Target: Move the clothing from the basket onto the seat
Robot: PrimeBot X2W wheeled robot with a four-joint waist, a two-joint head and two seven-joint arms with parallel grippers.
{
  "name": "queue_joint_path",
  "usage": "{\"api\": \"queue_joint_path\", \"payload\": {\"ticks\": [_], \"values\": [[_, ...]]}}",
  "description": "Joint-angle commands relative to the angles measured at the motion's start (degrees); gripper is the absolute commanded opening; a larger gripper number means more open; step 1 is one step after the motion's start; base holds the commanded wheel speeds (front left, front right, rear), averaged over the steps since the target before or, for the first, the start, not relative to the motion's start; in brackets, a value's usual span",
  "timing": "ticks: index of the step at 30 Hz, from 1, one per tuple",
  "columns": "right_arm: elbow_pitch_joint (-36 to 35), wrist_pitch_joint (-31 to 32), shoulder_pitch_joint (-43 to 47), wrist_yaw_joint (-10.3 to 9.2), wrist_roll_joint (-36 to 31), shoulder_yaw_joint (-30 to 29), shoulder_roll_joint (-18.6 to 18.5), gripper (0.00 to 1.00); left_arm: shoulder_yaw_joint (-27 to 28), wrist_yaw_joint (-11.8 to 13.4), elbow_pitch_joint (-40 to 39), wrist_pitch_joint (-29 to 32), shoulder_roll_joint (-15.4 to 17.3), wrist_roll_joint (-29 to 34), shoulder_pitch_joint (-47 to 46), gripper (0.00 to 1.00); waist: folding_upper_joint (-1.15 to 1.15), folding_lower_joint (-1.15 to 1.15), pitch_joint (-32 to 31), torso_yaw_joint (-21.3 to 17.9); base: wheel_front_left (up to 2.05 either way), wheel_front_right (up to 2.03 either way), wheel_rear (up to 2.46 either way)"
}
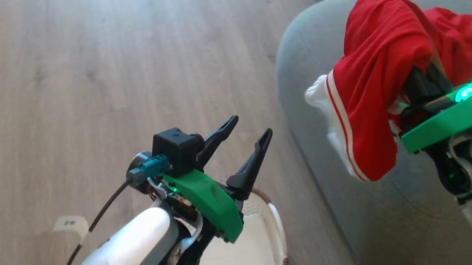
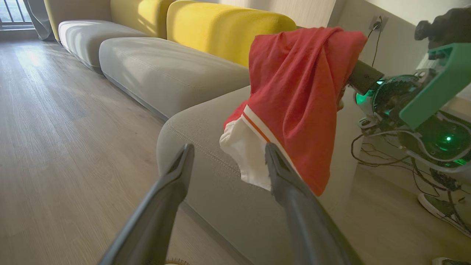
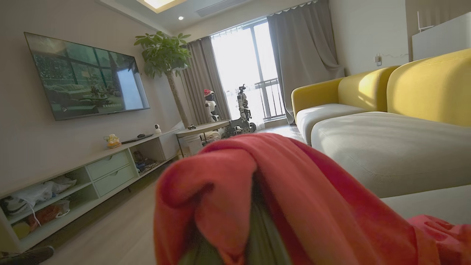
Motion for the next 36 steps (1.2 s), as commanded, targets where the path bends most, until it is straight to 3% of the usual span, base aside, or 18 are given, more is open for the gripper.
{"api": "queue_joint_path", "payload": {"ticks": [1, 15, 26, 36], "values": [[-3.0, 0.0, -0.7, -0.01, 0.2, 0.4, -0.6, 0.0, 2.5, 0.3, -1.6, -0.6, 1.5, 0.5, -2.7, 1.0, 0.0, 0.0, 0.5, -2.4, 0.0, 0.0, 0.0], [-13.9, 3.2, 4.8, -0.01, -1.5, -3.7, 0.4, 0.0, 2.4, 0.3, -1.6, -1.8, 2.2, 1.6, -3.6, 1.0, 0.0, 0.0, 2.6, -14.8, 0.0, 0.0, 0.0], [-18.3, 5.0, 6.6, -0.01, -2.0, -5.1, 0.9, 0.0, 2.2, 0.2, -1.0, -3.2, 2.0, 2.2, -3.7, 1.0, 0.0, 0.0, 3.3, -19.3, 0.0, 0.0, 0.0], [-20.5, 6.0, 7.1, -0.01, -2.7, -6.2, 1.5, 0.0, 2.2, 0.0, -0.8, -3.3, 2.2, 2.3, -4.4, 1.0, 0.0, 0.0, 4.7, -20.4, 0.0, 0.0, 0.0]]}}
